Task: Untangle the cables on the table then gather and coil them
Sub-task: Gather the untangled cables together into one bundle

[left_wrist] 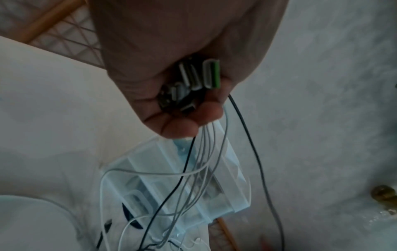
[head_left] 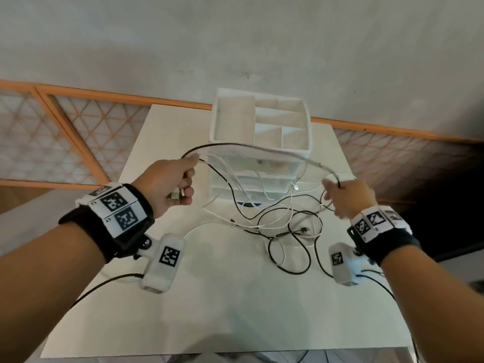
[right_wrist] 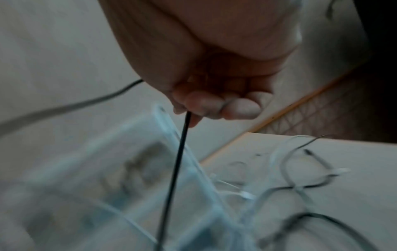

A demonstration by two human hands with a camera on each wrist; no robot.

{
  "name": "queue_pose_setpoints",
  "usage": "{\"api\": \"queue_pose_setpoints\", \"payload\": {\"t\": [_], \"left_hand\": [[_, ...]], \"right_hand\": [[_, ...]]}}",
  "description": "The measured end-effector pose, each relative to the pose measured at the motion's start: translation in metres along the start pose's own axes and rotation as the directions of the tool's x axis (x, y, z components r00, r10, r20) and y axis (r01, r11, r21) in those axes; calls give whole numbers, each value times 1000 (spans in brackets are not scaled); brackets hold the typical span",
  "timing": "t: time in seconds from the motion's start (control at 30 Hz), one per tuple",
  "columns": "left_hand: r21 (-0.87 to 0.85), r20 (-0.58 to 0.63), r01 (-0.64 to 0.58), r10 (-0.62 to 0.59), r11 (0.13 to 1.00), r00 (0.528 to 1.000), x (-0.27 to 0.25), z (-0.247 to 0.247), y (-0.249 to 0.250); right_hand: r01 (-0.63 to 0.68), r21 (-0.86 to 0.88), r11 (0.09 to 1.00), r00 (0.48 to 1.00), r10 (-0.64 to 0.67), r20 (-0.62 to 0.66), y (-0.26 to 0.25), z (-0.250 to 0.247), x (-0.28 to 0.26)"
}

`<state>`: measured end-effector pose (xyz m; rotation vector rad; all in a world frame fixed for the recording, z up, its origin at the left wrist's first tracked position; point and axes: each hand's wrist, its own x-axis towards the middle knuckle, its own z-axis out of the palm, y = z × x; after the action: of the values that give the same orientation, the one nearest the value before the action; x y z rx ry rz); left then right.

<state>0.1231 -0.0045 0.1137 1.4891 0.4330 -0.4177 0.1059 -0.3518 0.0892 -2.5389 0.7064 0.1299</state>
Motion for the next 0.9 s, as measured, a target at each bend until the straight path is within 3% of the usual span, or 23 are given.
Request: {"api": "queue_pose_setpoints", "payload": {"t": [0.07, 0.13, 0.23, 0.33, 0.43, 0.53, 0.63, 0.7, 0.9], "left_hand": [[45, 62, -10, 7, 999, 998, 0, 11, -2], [64, 112, -44, 37, 997, 993, -1, 26, -3], [56, 202, -186, 172, 981, 964, -3, 56, -2], [139, 320, -288, 232, 948, 919, -3, 86, -5], [248, 448, -178, 50, 952, 893, 1, 100, -25], [442, 398, -176, -16, 880, 917, 8, 90, -48], [627, 307, -151, -64, 764, 950, 14, 67, -63], [666, 246, -99, -93, 739, 965, 19, 55, -65], [489, 171, -28, -64, 872, 983, 24, 51, -49]], "right_hand": [[154, 320, 935, 988, -140, -67, -25, -18, -7], [377, 516, 769, 920, -378, -108, -59, -42, -23], [553, 624, 552, 791, -582, -186, -102, -67, -49], [598, 670, 439, 742, -620, -256, -126, -79, -64], [588, 653, 478, 787, -522, -327, -129, -79, -52], [532, 625, 572, 845, -309, -436, -109, -80, -24], [477, 607, 635, 843, -135, -521, -83, -90, 1], [469, 597, 651, 838, -112, -535, -73, -92, 12], [521, 612, 595, 843, -247, -478, -80, -82, 29]]}}
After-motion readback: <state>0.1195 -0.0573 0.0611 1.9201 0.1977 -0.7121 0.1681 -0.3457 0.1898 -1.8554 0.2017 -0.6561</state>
